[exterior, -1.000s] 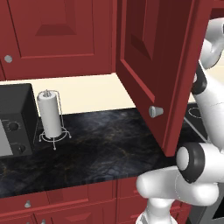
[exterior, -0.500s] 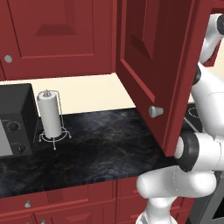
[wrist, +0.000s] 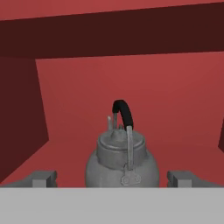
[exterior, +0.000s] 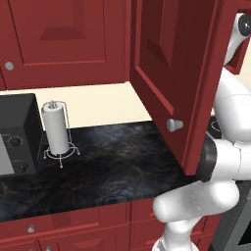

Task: Open the cabinet, pick the kettle from the cabinet, and place it in the sink.

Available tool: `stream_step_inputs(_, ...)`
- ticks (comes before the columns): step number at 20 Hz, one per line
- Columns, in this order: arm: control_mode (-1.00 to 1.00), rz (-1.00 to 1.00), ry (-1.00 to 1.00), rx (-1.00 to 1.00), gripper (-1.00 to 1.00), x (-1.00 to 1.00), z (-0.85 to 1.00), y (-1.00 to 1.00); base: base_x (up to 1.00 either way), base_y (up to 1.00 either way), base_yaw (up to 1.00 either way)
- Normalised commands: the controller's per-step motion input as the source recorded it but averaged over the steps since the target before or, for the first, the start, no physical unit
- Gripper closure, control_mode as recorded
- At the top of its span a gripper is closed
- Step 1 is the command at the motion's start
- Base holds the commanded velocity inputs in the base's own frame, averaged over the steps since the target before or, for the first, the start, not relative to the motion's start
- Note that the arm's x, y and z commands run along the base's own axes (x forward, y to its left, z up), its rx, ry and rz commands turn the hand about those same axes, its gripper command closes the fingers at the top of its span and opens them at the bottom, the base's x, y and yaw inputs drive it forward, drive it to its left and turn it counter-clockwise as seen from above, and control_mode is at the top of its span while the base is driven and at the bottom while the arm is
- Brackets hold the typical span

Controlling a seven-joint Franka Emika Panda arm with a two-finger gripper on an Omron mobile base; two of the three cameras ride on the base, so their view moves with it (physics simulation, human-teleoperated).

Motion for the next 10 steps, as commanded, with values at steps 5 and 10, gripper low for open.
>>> stream_step_inputs(5, -1.00, 0.02, 0.00, 0.00, -1.00, 0.21, -0.02, -0.02, 0.00, 0.00, 0.00)
stream_step_inputs(10, -1.00, 0.01, 0.00, 0.00, -1.00, 0.21, -0.05, -0.02, 0.00, 0.00, 0.00)
